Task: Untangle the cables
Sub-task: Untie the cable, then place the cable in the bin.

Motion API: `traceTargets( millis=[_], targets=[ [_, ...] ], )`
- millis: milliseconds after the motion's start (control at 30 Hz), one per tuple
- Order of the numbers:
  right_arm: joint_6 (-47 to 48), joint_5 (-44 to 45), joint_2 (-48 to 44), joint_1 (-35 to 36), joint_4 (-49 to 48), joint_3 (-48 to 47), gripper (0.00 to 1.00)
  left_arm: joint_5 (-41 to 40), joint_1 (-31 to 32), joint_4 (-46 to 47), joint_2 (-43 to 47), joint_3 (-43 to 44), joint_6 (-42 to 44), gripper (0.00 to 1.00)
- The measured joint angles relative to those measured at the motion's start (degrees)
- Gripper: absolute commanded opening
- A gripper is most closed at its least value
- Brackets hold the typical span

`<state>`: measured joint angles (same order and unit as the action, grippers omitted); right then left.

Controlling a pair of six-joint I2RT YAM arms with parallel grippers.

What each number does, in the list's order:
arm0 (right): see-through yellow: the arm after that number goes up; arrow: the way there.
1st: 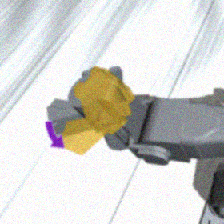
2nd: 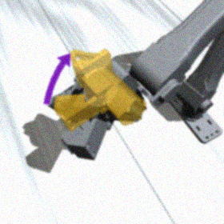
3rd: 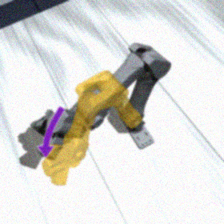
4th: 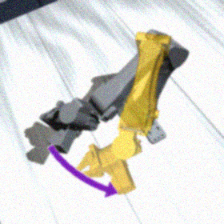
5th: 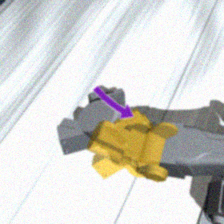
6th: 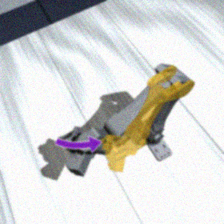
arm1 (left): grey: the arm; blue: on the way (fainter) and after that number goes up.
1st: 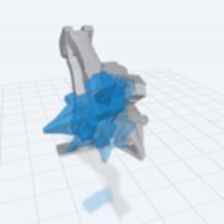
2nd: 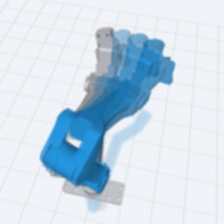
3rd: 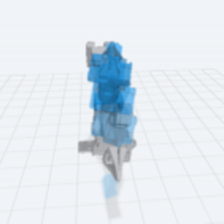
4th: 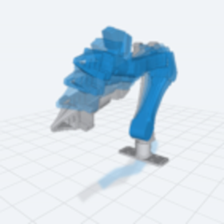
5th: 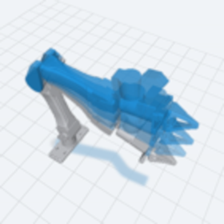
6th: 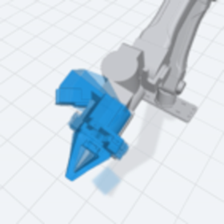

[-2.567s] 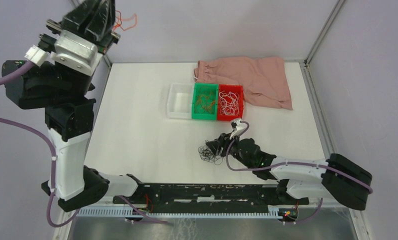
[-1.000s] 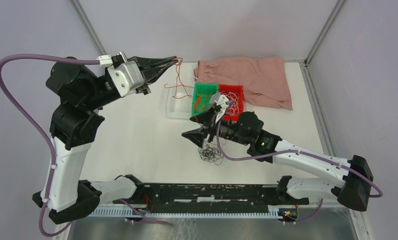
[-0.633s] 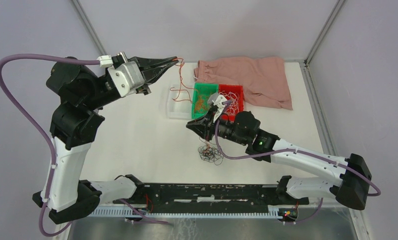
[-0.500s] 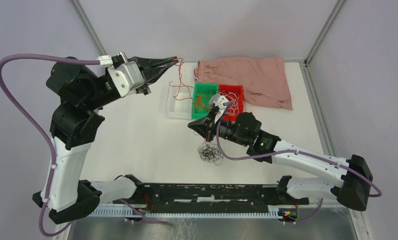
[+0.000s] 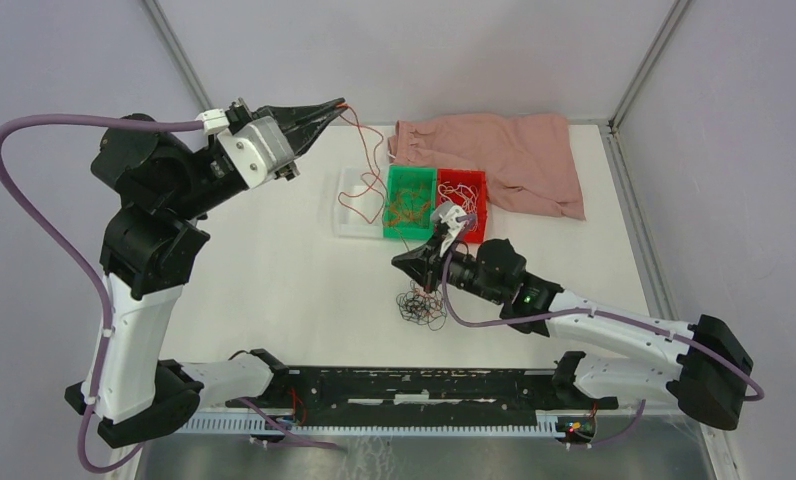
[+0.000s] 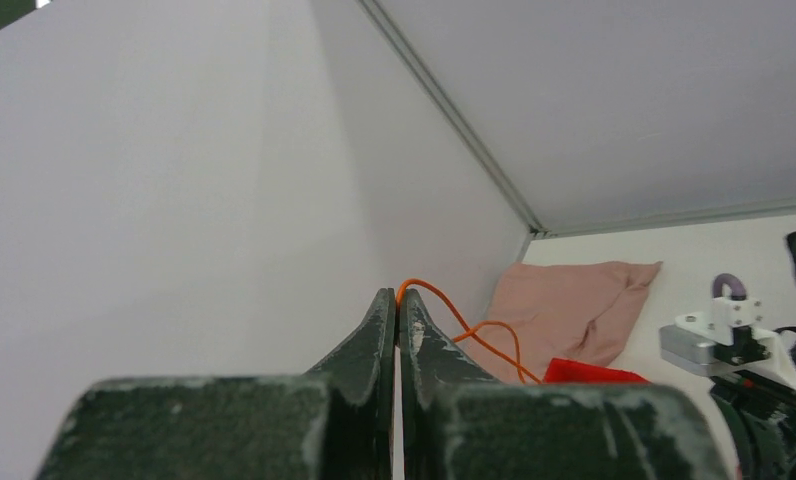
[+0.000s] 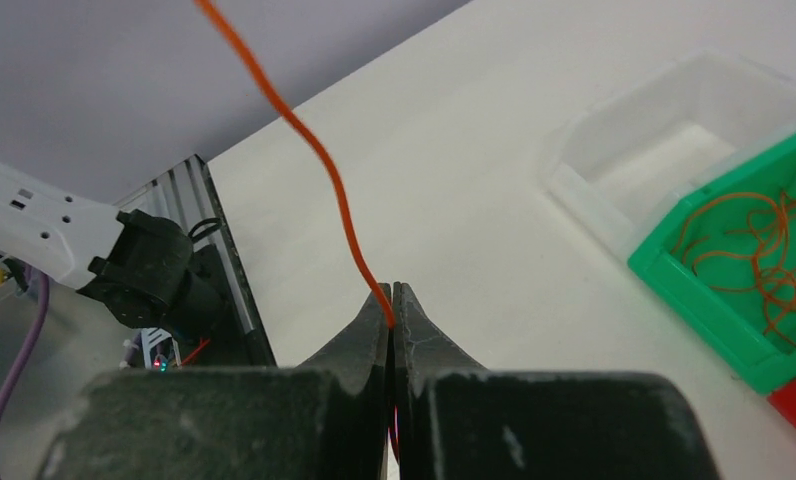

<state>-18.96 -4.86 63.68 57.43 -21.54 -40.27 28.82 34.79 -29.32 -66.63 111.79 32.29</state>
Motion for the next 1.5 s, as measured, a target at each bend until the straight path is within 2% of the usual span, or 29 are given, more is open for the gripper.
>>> traceTargets(
  millis=[367, 567, 700, 800, 1033, 1167, 1500],
  targets=[
    [-4.9, 1.7, -0.2, -3.8, -1.9, 8.7, 0.01, -9.4, 0.0, 4.8, -0.4, 0.2, 8.5, 0.03],
    [-6.4, 2.1, -2.6, -5.4, -1.4, 11.3, 0.01, -19.1, 0.0, 13.6, -1.4, 0.2, 10.8, 0.03],
    [-8.0, 1.6, -7.2, -6.4, 0.7, 11.5, 0.01, -17.4, 0.0, 12.0, -1.7, 0.2, 10.6, 0.03],
    [-9.3, 0.3, -10.7, -7.5, 3.9, 9.1, 0.01, -14.0, 0.0, 10.8, -1.2, -2.0, 9.0, 0.03],
    [-7.6, 0.9, -15.5, -9.3, 16.7, -8.5, 0.01, -8.7, 0.0, 9.7, 0.0, -13.7, 5.6, 0.03],
    [-5.3, 3.0, -16.3, -9.7, 21.6, -14.8, 0.0, -7.6, 0.0, 9.9, -0.9, -19.2, 4.2, 0.03],
    [-0.6, 10.6, -16.7, -10.3, 30.5, -17.5, 0.01, -7.4, 0.0, 18.1, -9.1, -23.6, 1.5, 0.03]
  ],
)
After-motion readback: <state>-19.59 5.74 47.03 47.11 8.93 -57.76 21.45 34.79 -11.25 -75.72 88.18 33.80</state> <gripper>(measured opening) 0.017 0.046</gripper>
